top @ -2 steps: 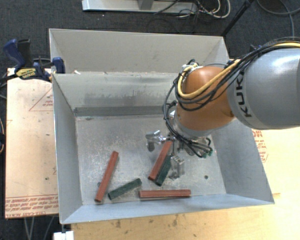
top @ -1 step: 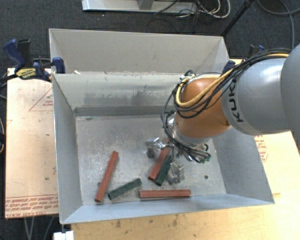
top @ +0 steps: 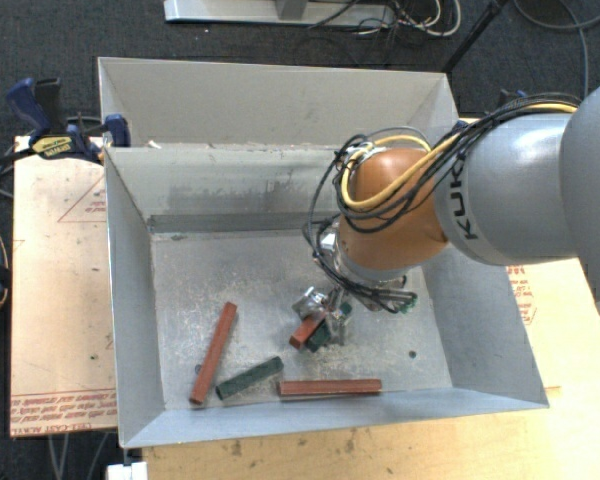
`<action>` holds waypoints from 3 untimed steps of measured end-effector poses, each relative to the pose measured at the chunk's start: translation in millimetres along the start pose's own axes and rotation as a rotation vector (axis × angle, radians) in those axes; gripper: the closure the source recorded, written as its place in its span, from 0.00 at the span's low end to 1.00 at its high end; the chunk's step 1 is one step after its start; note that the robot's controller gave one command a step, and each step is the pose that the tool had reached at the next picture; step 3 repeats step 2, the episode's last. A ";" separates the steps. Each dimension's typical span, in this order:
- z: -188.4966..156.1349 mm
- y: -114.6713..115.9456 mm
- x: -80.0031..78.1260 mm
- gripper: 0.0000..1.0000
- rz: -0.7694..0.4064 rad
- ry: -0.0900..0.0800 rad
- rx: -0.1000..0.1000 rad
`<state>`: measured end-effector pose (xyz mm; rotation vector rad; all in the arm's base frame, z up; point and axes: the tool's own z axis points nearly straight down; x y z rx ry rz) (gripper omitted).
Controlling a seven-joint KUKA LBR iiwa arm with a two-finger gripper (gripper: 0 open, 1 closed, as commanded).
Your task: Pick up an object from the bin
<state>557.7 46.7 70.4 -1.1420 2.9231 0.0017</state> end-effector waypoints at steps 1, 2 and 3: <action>0.0 0.0 0.0 1.00 0.000 0.000 0.000; -0.5 0.1 0.0 1.00 0.001 0.000 0.000; -0.5 0.1 0.0 1.00 0.001 0.000 0.000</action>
Offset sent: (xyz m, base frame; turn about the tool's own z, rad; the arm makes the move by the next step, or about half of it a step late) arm -0.0001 -0.0001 0.0049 0.0000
